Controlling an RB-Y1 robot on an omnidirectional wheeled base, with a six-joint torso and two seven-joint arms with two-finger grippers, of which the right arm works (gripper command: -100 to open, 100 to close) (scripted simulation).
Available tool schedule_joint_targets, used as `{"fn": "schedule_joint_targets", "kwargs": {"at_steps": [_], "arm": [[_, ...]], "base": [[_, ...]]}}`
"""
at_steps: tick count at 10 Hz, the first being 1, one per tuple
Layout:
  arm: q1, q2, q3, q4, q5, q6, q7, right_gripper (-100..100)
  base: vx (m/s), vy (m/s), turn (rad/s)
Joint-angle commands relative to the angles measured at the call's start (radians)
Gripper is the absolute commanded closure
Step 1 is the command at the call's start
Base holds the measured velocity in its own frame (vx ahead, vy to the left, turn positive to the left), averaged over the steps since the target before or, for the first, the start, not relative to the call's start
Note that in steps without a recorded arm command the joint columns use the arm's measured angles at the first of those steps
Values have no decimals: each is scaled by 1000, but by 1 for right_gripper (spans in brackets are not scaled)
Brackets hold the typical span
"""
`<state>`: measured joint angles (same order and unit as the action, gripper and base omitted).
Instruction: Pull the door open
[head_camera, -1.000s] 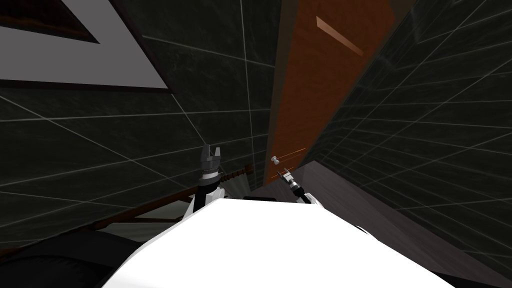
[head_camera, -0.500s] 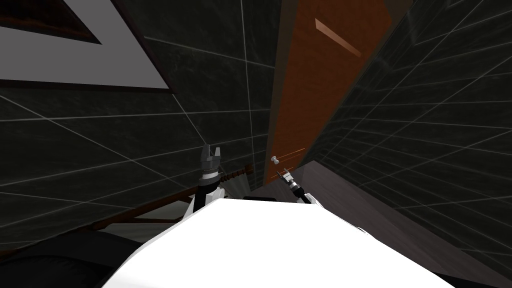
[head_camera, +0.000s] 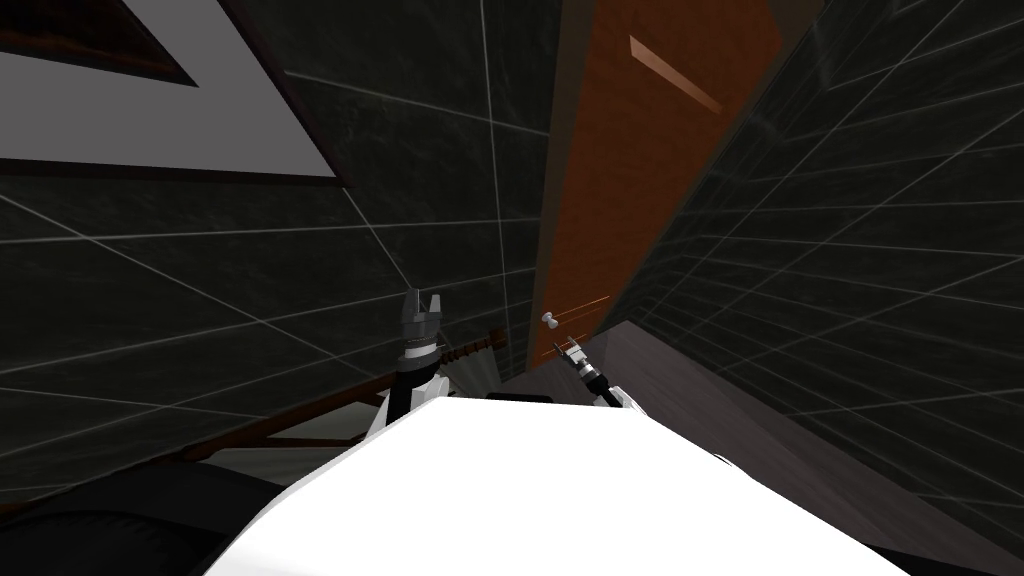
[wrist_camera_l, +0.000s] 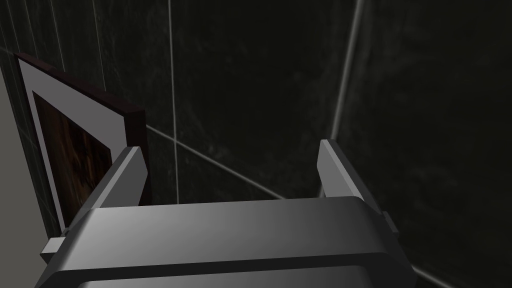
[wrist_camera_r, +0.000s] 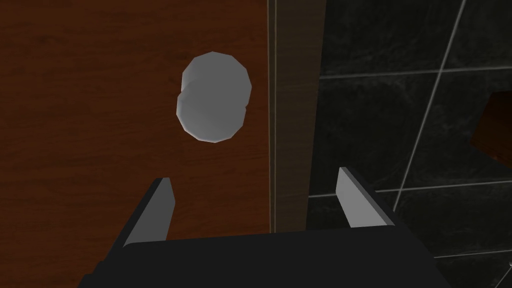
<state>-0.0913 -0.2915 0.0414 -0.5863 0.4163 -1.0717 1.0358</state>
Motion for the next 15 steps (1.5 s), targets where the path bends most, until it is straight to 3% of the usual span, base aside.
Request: {"fn": "schedule_joint_targets", "kwargs": {"at_steps": [1, 4, 7, 15], "arm": [[0, 0, 0, 0, 0, 0, 0, -100], [19, -28, -39, 42, -33, -39, 3, -100], [24, -36, -50, 54, -42, -50, 4, -100], [24, -36, -50, 54, -42, -50, 4, -100]], "base": [[0, 0, 0], [25, -22, 132], [19, -24, 69], [-4, 10, 2]]}}
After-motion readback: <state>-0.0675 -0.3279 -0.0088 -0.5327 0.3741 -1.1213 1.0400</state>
